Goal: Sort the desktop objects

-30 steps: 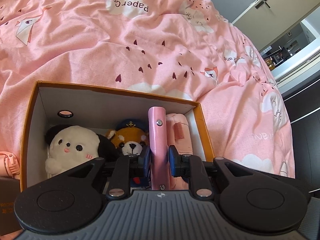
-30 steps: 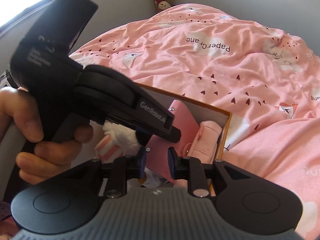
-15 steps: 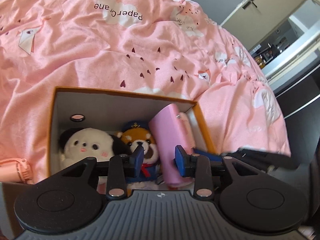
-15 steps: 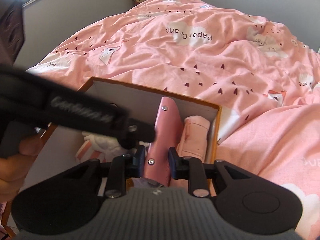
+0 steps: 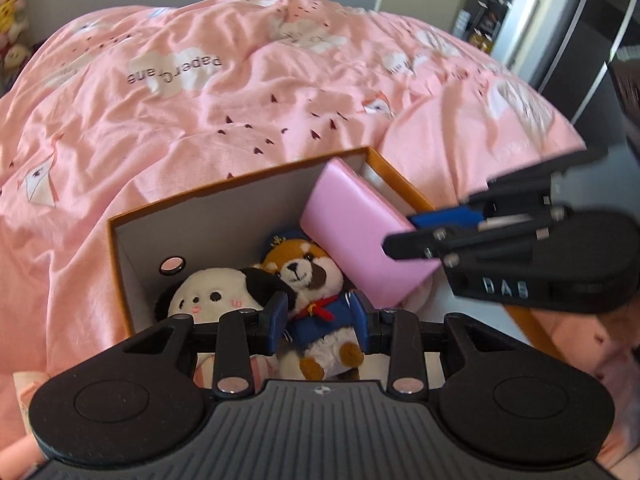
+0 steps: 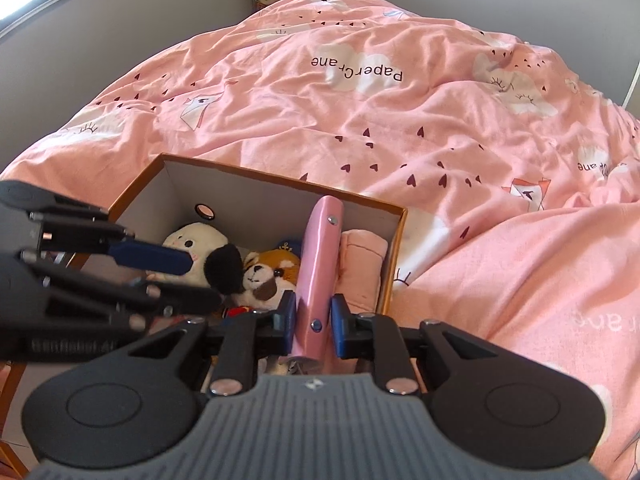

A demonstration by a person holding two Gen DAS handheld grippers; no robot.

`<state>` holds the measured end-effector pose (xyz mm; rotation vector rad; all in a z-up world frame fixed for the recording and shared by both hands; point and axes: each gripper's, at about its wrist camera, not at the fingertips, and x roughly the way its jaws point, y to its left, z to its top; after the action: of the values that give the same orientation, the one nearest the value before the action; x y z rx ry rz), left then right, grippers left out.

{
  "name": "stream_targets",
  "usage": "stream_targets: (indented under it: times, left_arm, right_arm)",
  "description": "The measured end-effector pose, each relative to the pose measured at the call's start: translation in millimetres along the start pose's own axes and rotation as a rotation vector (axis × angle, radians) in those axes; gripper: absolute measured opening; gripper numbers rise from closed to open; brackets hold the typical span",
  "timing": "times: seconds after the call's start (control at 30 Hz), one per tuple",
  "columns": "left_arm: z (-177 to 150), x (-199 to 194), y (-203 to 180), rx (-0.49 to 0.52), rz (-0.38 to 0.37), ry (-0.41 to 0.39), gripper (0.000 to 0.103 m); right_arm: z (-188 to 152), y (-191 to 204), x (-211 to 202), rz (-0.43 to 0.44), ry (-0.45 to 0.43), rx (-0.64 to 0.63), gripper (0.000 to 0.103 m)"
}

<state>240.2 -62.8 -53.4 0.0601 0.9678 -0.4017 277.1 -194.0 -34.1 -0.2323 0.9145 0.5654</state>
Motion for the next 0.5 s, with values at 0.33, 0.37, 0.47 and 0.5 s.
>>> stream_targets:
  times: [0.33,0.37,0.47,0.5]
  left_arm:
    - [0,40,-24,0.151,0.056,0.031,0.046]
    - [2,43,-22,0.142,0.056,0.035,0.046]
    - [4,51,-16,0.112,0.07,0.04,0.046]
    - [5,53,-14,0.103,0.081,0.038,0.046]
  right_arm:
    - [7,-6,5,0.032,0.03,0.014,0.021]
    - [8,-6,5,0.036,0.034,0.015,0.021]
    - [9,-6,12,0.033,0.045,0.007,0.028]
    - [10,-6,14,0.036,0.049,0.007,0.03]
